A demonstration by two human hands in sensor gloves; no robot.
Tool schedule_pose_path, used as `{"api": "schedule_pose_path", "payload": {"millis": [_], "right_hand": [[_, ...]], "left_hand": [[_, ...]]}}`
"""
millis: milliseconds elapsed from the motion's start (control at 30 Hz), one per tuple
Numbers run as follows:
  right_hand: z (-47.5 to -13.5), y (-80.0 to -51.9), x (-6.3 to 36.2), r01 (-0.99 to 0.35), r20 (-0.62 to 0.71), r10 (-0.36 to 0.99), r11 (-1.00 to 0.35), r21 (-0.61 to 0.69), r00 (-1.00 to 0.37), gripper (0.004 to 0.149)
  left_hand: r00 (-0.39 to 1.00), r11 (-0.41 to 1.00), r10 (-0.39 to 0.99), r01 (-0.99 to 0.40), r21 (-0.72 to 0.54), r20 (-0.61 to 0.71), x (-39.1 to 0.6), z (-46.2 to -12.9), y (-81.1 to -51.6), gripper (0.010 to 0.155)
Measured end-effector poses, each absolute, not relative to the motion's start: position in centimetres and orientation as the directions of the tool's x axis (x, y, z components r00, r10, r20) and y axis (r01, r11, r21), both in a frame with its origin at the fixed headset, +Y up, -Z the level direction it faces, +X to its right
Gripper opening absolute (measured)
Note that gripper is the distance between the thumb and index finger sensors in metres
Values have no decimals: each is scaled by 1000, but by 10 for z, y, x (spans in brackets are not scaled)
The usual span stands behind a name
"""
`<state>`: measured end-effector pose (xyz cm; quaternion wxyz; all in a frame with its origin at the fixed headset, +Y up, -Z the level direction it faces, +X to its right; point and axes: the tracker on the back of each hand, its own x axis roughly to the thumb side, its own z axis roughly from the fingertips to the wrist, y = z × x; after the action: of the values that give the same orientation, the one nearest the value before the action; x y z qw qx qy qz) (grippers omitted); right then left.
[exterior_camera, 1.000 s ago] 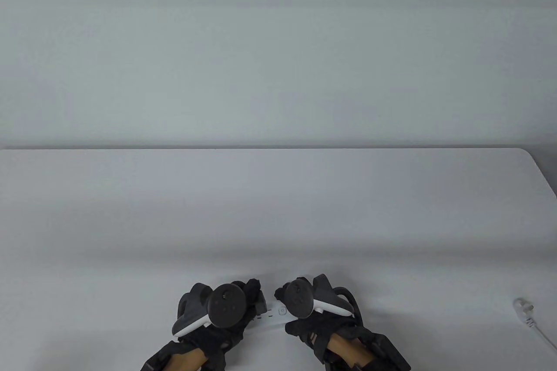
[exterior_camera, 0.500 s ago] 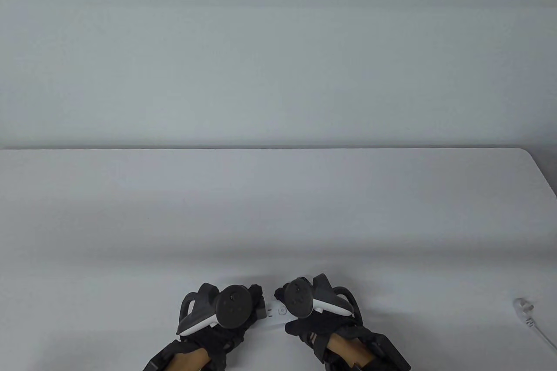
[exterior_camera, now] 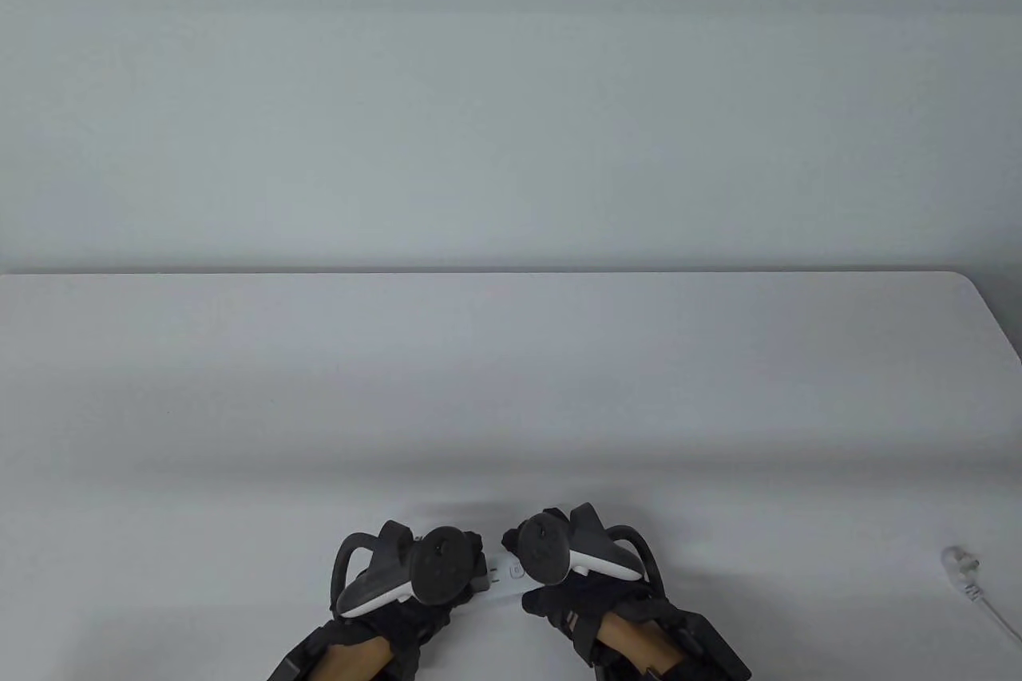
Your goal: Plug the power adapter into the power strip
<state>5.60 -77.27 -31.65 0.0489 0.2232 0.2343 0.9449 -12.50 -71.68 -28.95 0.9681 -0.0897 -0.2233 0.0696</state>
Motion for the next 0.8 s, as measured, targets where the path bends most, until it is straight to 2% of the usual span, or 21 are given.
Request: {"api": "schedule_pose_path", "payload": {"millis": [367, 567, 700, 800], "right_hand": [[-320, -772, 62, -10, 408, 245, -867, 499, -880, 84], [-327, -753, 90, -272, 290, 449, -828, 490, -845, 94], [-333, -750, 115, -337, 214, 450, -846, 414, -867, 97], [-334, -752, 130, -285, 198, 365, -895, 342, -910, 97]], "left_hand": [[885, 962, 217, -122, -245, 411, -134, -291, -712, 65], [873, 915, 404, -384, -127, 274, -176, -296, -696, 77], [865, 878, 479, -474, -72, 151, -207, -303, -695, 85], [828, 837, 547, -543, -65, 120, -223, -309, -703, 85]]}}
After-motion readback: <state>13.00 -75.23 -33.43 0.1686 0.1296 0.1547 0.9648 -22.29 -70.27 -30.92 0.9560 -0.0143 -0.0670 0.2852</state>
